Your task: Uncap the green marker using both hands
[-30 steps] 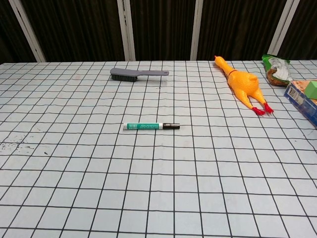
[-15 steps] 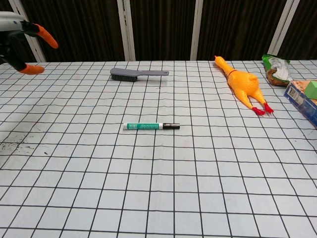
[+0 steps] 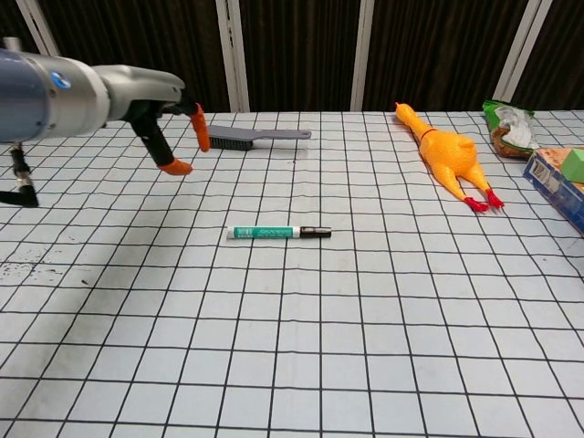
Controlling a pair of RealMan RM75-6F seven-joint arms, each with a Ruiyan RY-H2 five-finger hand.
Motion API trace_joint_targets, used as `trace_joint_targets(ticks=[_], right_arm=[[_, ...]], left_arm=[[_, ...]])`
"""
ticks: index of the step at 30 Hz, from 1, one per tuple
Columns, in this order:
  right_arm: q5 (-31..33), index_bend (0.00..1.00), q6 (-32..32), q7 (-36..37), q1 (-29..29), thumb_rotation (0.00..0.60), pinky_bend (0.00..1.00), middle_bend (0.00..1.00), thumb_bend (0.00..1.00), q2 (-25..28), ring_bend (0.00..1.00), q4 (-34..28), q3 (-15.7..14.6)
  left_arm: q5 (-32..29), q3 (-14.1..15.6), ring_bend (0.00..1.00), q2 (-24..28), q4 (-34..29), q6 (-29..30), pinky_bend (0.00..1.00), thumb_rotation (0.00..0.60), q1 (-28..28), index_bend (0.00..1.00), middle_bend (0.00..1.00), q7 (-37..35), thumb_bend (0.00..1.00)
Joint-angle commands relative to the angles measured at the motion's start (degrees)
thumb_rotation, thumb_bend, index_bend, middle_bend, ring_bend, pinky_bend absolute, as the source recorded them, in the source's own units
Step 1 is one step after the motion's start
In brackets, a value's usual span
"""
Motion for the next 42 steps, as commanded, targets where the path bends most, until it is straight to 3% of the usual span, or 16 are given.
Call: trace_joint_targets(ticks=[1, 10, 20, 42], right_arm=[[0.38, 0.12, -0.06, 0.32, -0.12, 0.6, 0.04, 0.0, 0.11, -0.06, 0.04, 0.53, -0.19], [1.25, 0.12, -1.11, 2.52, -0.07, 0.6, 0.04, 0.0, 0.11, -1.3, 0.04, 3.84, -0.82], [1.39, 0.12, -2.2, 4.01, 0.46, 0.6, 0.04, 0.0, 0.11, -2.98, 0.04, 6.99, -1.26], [1.98, 0.12, -3.89, 5.6, 1.18, 0.6, 0.04, 0.0, 0.11, -4.86, 0.04, 10.61, -1.74]], left_arm=[[-3.99, 0.43, 0.0, -5.53, 4.74, 1.35, 0.0, 0.6, -4.68, 0.37, 0.0, 3.01, 0.48], [-4.4, 1.72, 0.0, -12.98, 14.16, 0.87, 0.0, 0.6, -8.28, 0.39, 0.0, 2.8, 0.48], [0.55, 3.0, 0.0, -19.39, 23.65, -2.71, 0.0, 0.6, -8.71, 0.41, 0.0, -1.74, 0.48], [2.41, 4.14, 0.0, -24.99, 32.33, -5.01, 0.0, 0.6, -9.19, 0.43, 0.0, 0.0, 0.48]])
